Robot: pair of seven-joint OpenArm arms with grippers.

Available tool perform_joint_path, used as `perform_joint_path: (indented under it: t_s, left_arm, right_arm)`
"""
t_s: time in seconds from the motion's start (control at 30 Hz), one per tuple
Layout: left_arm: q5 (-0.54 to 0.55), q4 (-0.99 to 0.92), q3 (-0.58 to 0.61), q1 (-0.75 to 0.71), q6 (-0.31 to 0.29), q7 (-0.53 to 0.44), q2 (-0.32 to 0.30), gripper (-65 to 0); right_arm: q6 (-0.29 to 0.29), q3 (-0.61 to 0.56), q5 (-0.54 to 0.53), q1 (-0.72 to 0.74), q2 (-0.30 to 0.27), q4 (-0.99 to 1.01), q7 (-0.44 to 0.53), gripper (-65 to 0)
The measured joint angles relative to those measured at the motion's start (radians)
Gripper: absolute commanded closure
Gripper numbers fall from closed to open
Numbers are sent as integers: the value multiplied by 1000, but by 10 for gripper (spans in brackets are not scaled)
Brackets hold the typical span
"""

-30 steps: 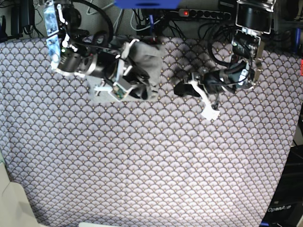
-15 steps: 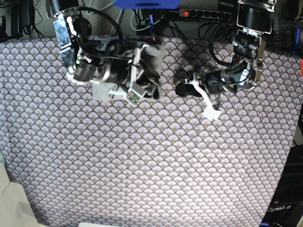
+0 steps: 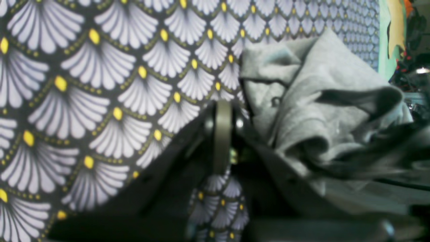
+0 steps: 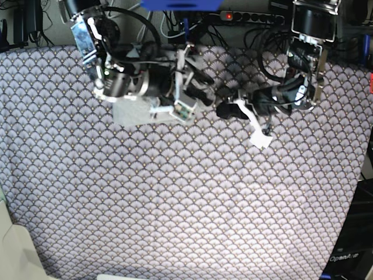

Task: Fold the T-shirt properly
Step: 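Grasp the bundle's end with the right gripper and fold it over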

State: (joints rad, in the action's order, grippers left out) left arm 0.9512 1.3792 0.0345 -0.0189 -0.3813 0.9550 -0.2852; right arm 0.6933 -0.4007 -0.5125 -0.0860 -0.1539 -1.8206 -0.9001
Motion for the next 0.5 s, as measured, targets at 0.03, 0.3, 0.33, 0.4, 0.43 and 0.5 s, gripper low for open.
perform_joint_path:
  t_s: [0.03,0.3,0.33,0.4,0.43,0.5]
  left_arm:
    - [-2,0,0,0,0,0,0,0]
    - [-4,-2,0,-8,0,-3,0,0]
    - [-3,-2,0,-9,0,-3,-1,0]
    - [-3,-2,0,-13,0,-3,-12,0]
    - [-4,-2,-1,-14,0,-3,-16,0]
    - [-3,-3,-1,-14,0,-4,-15,0]
  right_arm:
    - [0,0,-2,10,-1,-32,0,-181]
    - [0,7,110,99,-25,-96,-68,-75]
    - [1,5,123,99,-49,-96,-69,-63]
    - [1,7,184,95,-79,-95,-81,-51]
    - [1,8,200,94,-95,-92,-83,-48]
    - [1,14,229,94,-115,-92,-79,-47]
